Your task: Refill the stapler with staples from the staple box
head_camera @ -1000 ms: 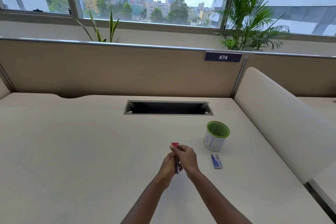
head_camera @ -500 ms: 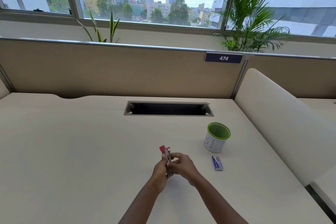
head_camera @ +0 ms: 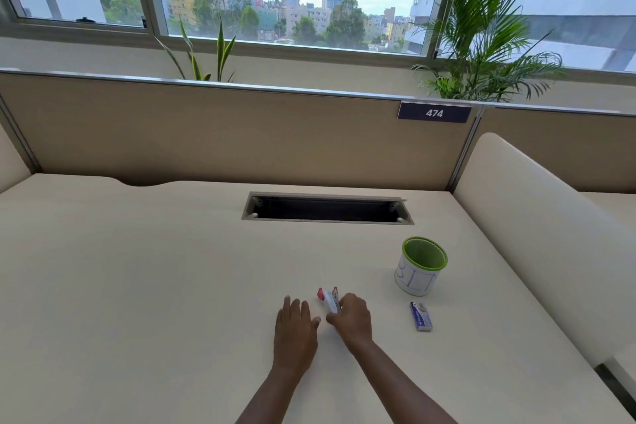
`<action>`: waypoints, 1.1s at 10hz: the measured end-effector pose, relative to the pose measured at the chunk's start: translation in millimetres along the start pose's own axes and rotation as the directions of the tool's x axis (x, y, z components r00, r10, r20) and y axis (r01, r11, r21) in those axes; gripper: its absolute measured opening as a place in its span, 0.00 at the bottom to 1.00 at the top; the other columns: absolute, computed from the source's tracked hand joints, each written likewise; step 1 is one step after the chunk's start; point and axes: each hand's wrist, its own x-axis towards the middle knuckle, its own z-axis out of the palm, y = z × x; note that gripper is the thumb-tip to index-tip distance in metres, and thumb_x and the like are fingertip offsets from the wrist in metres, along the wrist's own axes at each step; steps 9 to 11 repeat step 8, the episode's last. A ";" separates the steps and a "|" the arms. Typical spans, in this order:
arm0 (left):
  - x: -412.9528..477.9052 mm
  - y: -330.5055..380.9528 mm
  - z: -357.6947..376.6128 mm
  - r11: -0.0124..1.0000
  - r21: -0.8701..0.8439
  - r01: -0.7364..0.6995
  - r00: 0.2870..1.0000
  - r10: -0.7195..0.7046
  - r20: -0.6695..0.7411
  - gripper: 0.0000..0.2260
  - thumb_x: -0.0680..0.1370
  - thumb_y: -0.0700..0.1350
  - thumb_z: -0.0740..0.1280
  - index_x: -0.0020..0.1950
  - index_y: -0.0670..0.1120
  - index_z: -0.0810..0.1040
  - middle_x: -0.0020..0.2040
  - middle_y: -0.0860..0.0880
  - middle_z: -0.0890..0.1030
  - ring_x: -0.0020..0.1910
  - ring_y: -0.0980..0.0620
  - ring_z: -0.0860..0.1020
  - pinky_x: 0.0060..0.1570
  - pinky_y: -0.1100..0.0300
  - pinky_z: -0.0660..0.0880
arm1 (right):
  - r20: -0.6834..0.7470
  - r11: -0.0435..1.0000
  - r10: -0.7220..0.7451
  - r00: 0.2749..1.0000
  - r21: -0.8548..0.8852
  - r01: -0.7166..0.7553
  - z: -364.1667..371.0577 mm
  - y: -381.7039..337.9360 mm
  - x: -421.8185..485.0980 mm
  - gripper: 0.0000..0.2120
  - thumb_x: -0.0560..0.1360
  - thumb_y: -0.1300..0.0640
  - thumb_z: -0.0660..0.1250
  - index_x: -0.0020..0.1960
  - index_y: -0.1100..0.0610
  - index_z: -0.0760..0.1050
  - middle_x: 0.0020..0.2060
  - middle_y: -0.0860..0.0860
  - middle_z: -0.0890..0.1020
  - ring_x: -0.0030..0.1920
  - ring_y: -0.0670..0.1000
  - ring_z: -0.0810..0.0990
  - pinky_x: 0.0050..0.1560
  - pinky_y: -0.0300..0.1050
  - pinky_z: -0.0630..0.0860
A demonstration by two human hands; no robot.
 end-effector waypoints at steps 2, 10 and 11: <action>-1.4 -11.9 5.6 0.996 0.088 0.030 0.996 -0.037 0.076 0.24 0.83 0.51 0.45 0.77 0.41 0.50 0.78 0.43 0.50 0.78 0.45 0.45 0.75 0.54 0.46 | -0.048 0.992 0.011 0.999 -0.125 -0.017 10.1 -5.0 5.4 0.16 0.73 0.60 0.65 0.59 0.64 0.69 0.57 0.60 0.76 0.58 0.58 0.75 0.54 0.45 0.73; -3.6 -27.5 4.1 0.992 0.125 -0.030 0.959 0.064 -0.275 0.41 0.81 0.51 0.33 0.42 0.38 0.86 0.44 0.42 0.86 0.43 0.47 0.85 0.33 0.53 0.81 | -0.124 0.961 -0.110 0.986 -0.268 0.074 18.3 10.5 3.0 0.19 0.80 0.49 0.53 0.65 0.59 0.65 0.60 0.56 0.73 0.60 0.55 0.72 0.56 0.46 0.72; -3.6 -27.5 4.1 0.992 0.125 -0.030 0.959 0.064 -0.275 0.41 0.81 0.51 0.33 0.42 0.38 0.86 0.44 0.42 0.86 0.43 0.47 0.85 0.33 0.53 0.81 | -0.124 0.961 -0.110 0.986 -0.268 0.074 18.3 10.5 3.0 0.19 0.80 0.49 0.53 0.65 0.59 0.65 0.60 0.56 0.73 0.60 0.55 0.72 0.56 0.46 0.72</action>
